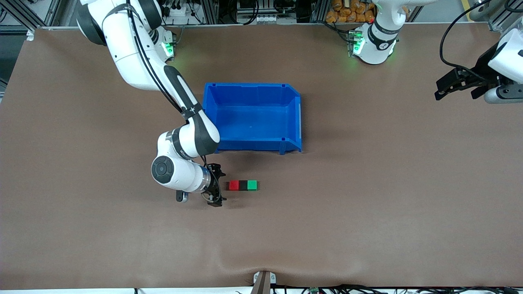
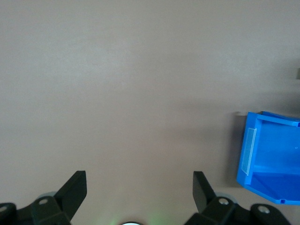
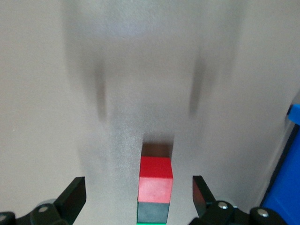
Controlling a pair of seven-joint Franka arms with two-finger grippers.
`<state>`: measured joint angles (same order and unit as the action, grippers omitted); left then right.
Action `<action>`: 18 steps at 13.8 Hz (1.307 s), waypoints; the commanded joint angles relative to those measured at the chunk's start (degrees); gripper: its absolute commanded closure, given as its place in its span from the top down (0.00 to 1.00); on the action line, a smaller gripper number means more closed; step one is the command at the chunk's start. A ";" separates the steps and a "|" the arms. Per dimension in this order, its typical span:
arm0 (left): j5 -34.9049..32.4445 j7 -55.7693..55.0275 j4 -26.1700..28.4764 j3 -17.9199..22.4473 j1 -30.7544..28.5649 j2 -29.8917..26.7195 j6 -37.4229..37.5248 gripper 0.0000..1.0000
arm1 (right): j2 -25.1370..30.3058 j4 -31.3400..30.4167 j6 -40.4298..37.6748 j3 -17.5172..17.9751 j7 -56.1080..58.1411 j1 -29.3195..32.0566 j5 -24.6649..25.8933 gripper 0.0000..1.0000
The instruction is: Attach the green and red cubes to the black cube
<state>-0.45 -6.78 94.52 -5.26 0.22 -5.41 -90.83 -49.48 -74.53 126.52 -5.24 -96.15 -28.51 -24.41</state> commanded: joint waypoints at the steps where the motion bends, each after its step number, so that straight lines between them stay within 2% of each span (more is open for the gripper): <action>1: 0.80 0.89 -1.00 -0.19 -0.22 0.58 0.03 1.00 | 2.27 -0.44 -1.71 0.41 -0.18 1.00 2.79 1.00; 5: 0.80 0.89 -1.00 -0.27 -0.05 0.58 0.03 1.00 | 3.86 2.44 -10.91 0.59 0.17 4.16 2.70 1.00; 11: 0.45 0.89 -1.26 -0.27 0.04 0.66 0.03 1.00 | 4.30 6.76 -23.41 0.67 6.93 8.03 2.70 1.00; 18: 0.36 0.89 -1.27 -0.27 -0.14 0.67 -0.05 1.00 | 7.81 7.82 -29.48 0.59 13.96 12.42 2.79 1.00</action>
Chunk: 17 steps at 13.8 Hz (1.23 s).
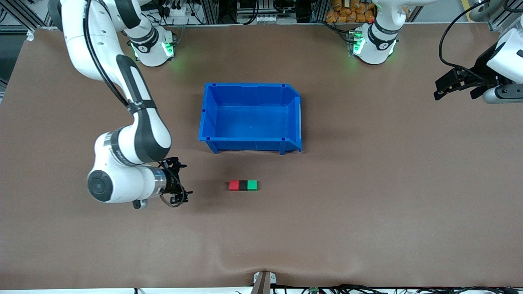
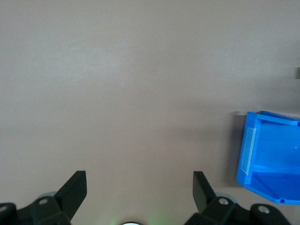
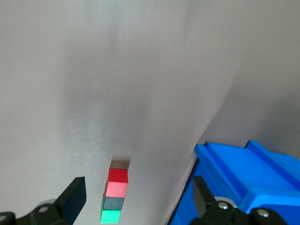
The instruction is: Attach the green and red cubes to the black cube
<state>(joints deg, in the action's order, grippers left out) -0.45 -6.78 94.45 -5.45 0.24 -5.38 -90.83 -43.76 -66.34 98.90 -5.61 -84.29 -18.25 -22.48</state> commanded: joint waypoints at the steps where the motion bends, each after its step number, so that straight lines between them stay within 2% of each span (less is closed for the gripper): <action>1: 0.36 0.89 -1.19 -0.09 -0.33 0.63 -0.05 1.00 | 2.89 -0.37 -2.31 0.95 3.68 2.68 0.95 1.00; 7: 0.54 0.89 -1.19 -0.09 -0.07 0.89 -0.05 1.00 | 5.17 -0.37 -5.64 0.78 9.66 5.14 1.30 1.00; 11: 0.45 0.89 -1.28 -0.09 0.02 0.89 -0.05 1.00 | 8.34 -0.37 -7.49 0.95 15.03 5.76 4.98 1.00; 17: 0.71 0.89 -1.11 -0.27 -0.15 0.72 0.48 1.00 | 11.06 -0.37 -10.66 0.86 24.26 8.22 5.52 1.00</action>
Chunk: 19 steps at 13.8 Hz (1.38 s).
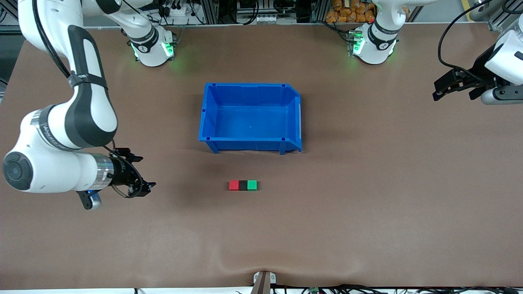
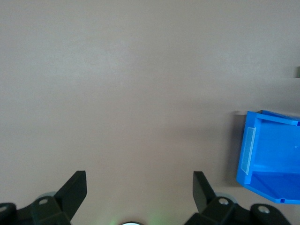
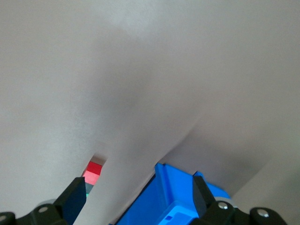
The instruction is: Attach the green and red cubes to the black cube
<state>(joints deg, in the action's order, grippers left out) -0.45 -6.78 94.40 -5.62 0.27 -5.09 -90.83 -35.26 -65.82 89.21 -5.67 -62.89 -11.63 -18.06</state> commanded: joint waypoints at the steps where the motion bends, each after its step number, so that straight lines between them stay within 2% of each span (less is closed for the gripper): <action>1: 0.71 0.89 -1.06 -0.09 -0.27 0.44 0.56 1.00 | 3.09 -0.89 -1.23 1.01 2.94 2.13 1.28 1.00; 13: 0.71 0.10 -1.06 -0.09 -0.09 0.26 0.65 1.00 | 6.61 -0.89 -8.53 0.83 16.55 7.49 1.54 1.00; 19: 0.71 0.10 -1.06 -0.09 -0.09 0.26 0.65 1.00 | 8.80 -0.89 -10.81 0.83 24.55 9.96 4.96 1.00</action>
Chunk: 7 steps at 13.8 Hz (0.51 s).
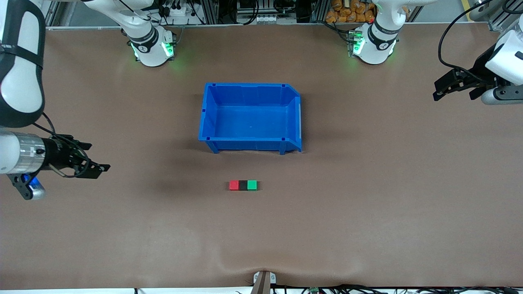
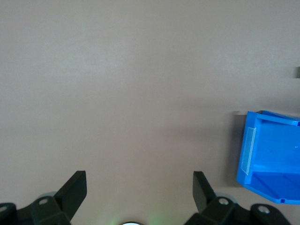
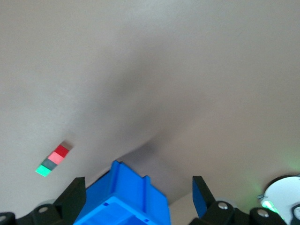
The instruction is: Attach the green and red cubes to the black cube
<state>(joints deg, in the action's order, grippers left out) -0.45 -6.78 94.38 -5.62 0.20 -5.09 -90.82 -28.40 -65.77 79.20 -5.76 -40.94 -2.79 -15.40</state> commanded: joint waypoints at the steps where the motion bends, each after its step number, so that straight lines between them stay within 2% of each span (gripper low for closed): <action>1: 0.71 0.28 -1.04 -0.09 -0.11 0.35 0.64 1.00 | 2.38 -0.94 -0.89 1.01 3.75 1.38 2.83 1.00; 7: 0.71 0.28 -1.04 -0.09 -0.11 0.35 0.64 1.00 | 4.93 -0.94 -0.89 1.01 9.73 2.09 5.90 1.00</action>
<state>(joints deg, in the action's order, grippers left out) -0.45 -6.78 94.38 -5.62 0.20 -5.09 -90.82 -25.75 -65.77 78.77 -5.76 -33.07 -1.68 -11.25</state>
